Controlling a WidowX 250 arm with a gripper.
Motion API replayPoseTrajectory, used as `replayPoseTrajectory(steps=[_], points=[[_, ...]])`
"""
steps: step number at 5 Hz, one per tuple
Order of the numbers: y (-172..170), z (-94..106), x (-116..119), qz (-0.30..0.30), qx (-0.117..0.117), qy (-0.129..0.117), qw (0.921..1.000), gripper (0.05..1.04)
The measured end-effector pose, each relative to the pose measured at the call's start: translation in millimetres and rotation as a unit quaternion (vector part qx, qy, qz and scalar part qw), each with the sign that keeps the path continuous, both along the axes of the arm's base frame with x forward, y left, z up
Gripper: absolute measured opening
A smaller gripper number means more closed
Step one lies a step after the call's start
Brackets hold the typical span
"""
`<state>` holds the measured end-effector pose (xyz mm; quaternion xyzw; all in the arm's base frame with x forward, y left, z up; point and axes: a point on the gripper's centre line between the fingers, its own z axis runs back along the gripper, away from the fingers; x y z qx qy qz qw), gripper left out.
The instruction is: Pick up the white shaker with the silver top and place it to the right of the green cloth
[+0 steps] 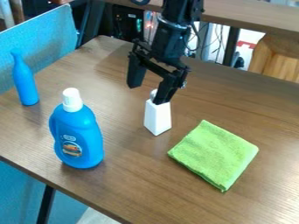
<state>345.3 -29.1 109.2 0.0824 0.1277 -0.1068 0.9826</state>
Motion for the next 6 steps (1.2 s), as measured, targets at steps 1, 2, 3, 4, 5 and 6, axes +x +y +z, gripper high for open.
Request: replayPoseTrajectory(steps=[1,2,3,4,5,6], points=[[6.1,-8.7,4.2,0.005,-0.008,0.017,0.9998,1.004],[12.1,-11.3,7.4,0.013,-0.028,0.012,0.9995,1.005],[14.7,-13.4,11.4,0.007,-0.041,0.001,0.9992,1.004],[11.7,-23.0,14.3,-0.013,-0.075,-0.012,0.997,1.005],[10.5,-32.4,16.0,-0.026,-0.103,-0.024,0.9941,1.004],[6.8,-36.8,17.6,-0.028,-0.115,-0.034,0.9924,0.947]])
